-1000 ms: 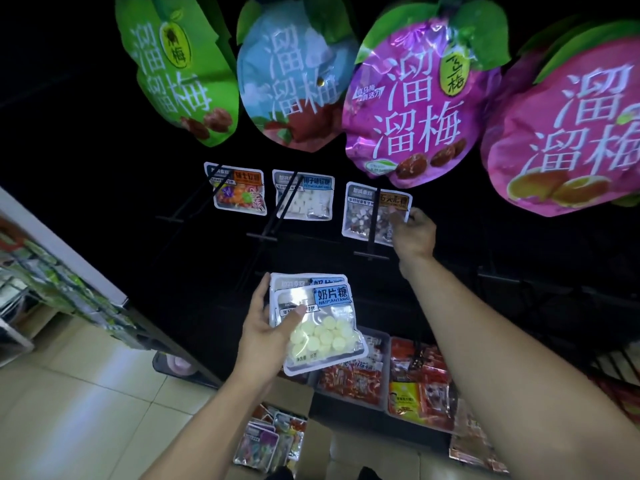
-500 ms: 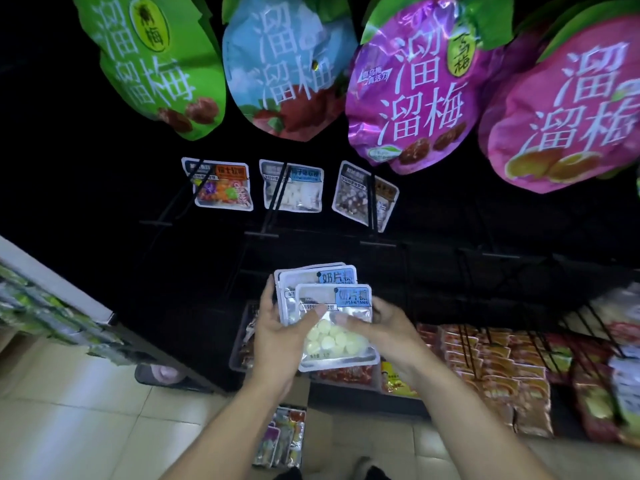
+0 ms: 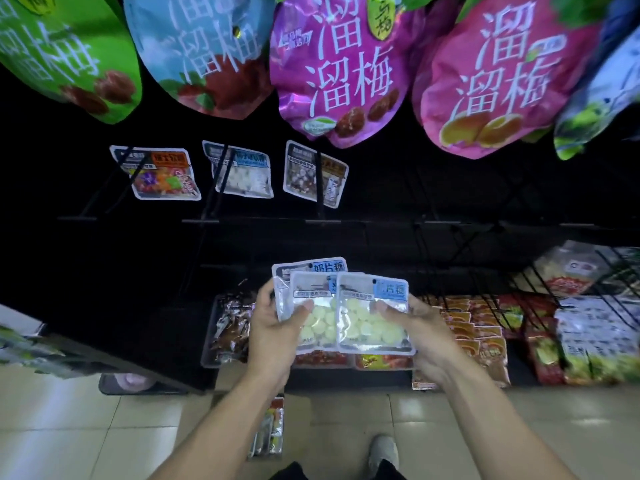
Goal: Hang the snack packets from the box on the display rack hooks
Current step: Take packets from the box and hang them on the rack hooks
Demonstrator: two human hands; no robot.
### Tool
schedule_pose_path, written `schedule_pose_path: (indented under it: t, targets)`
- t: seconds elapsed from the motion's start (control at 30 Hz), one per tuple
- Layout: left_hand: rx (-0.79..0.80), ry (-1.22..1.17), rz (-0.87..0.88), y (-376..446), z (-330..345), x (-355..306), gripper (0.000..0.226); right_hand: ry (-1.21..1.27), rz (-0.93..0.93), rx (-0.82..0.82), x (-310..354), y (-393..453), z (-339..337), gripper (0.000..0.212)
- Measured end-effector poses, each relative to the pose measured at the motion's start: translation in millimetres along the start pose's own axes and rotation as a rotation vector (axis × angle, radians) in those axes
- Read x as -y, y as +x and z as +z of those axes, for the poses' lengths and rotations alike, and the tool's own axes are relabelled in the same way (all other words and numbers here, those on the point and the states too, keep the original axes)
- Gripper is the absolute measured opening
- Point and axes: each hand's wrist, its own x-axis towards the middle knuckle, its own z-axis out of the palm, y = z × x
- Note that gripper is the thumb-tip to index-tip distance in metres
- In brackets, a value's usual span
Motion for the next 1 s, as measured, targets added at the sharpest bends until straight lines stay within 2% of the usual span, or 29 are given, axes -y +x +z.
schedule_pose_path:
  t: [0.1,0.3,0.4,0.5,0.67,0.77,1.0]
  targets:
    - [0.014,0.043,-0.032,-6.1,20.9,8.8,0.04,-0.055,-0.003,0.026,-0.6,6.0,-8.6,0.036]
    - [-0.076,0.085,-0.024,-14.2,67.9,17.5,0.021,-0.192,-0.174,0.066,30.2,21.1,-57.4,0.021]
    - [-0.142,0.084,-0.016,-14.1,91.6,23.5,0.038,-0.237,-0.268,0.111,57.6,34.5,-85.5,0.02]
    - [-0.22,0.077,0.019,-15.3,111.0,28.1,0.031,-0.261,-0.387,0.155,86.4,45.9,-98.6,0.017]
    - [-0.365,0.036,0.045,-29.2,135.4,26.6,0.025,-0.351,-0.519,0.253,118.7,56.4,-89.9,0.012]
    - [-0.413,0.0,0.043,-37.8,139.4,25.3,0.016,-0.329,-0.536,0.208,120.8,59.9,-78.5,0.011]
    - [-0.45,-0.014,0.061,-43.4,128.2,18.4,0.013,-0.275,-0.547,0.162,110.4,54.7,-67.1,0.014]
